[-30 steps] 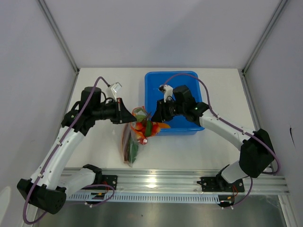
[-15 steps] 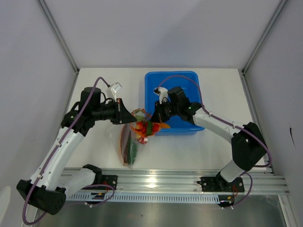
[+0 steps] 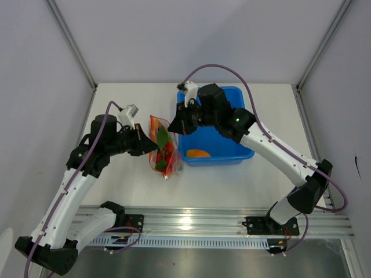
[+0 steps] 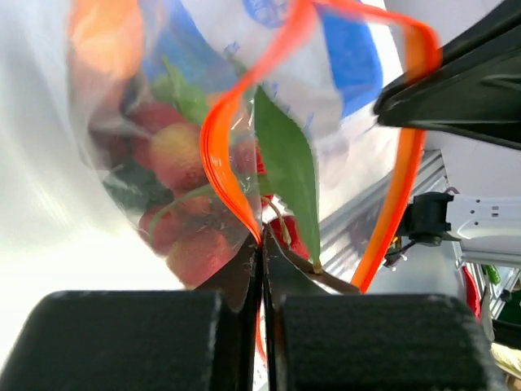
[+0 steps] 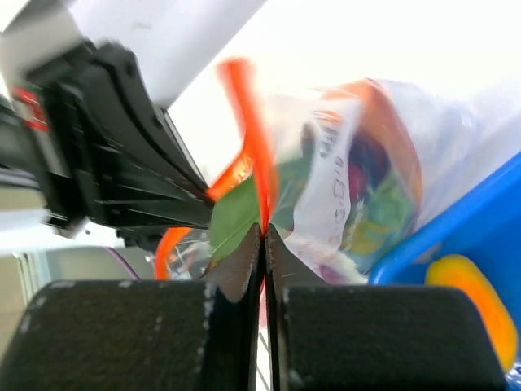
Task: Place the food in the zip-top bag and seal the zipper
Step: Adjust the zipper food storage bag at the center of the board.
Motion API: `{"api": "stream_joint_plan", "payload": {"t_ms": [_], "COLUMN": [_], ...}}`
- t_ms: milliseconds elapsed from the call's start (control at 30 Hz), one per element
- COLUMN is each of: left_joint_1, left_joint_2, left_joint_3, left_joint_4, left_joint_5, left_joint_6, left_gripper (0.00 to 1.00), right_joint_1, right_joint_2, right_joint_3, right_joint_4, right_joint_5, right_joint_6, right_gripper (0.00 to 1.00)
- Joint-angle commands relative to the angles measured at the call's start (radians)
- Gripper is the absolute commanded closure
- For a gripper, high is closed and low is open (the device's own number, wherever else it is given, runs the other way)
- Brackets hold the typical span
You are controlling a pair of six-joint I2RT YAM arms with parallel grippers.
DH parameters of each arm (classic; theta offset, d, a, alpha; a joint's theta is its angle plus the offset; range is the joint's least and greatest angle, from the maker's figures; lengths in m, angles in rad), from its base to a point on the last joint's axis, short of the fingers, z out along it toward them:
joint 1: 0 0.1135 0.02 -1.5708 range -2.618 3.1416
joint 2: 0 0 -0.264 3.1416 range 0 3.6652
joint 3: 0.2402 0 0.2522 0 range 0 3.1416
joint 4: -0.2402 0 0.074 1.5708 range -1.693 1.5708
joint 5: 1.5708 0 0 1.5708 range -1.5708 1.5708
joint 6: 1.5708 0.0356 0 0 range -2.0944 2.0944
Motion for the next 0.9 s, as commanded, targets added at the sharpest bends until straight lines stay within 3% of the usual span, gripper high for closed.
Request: {"api": "stream_joint_plan", "payload": {"t_ms": [0,433,533,567,733,833,867], "left_joint_1": [-0.003,-0.003,-0.003,-0.003,-0.003,-0.002,-0.002], "left_joint_2": [0.007,-0.066,-0.063,-0.05,-0.025,-0.023,-0.02], "left_joint_3": [-0.024,-0.017,0.002,0.008,0.045,0.046,0.048], "left_joint_4": [0.022,0.045,0.058,0.058,0.073,0.094,0.099], "left_joint_5": [-0.031,0.001,0.008,0.011,-0.008,-0.015,-0.018], "left_joint_6": [0.003,-0.031,-0.036,-0.036,-0.028,-0.039,-0.039], "left_gripper": [0.99,0.99,1.0,0.99,1.0,0.99,0.99], "right_joint_1": [-0.003,-0.001,-0.021,-0.029,-0.122,-0.169,-0.193], "right_joint_2": [0.032,0.098,0.103,0.101,0.049,0.017,0.003], "right_joint_3": [0.04,0.078,0.115,0.126,0.187,0.184,0.175], "right_joint_4": [-0.104,-0.138,-0.173,-0.199,-0.265,-0.29,-0.301], "right_joint_5": [0.061,0.054,0.104,0.136,0.222,0.277,0.309], "right_joint_6": [0.061,0.055,0.041,0.033,-0.011,-0.024,-0.03], "right_gripper": [1.0,0.98,0.8,0.68,0.29,0.18,0.1]}}
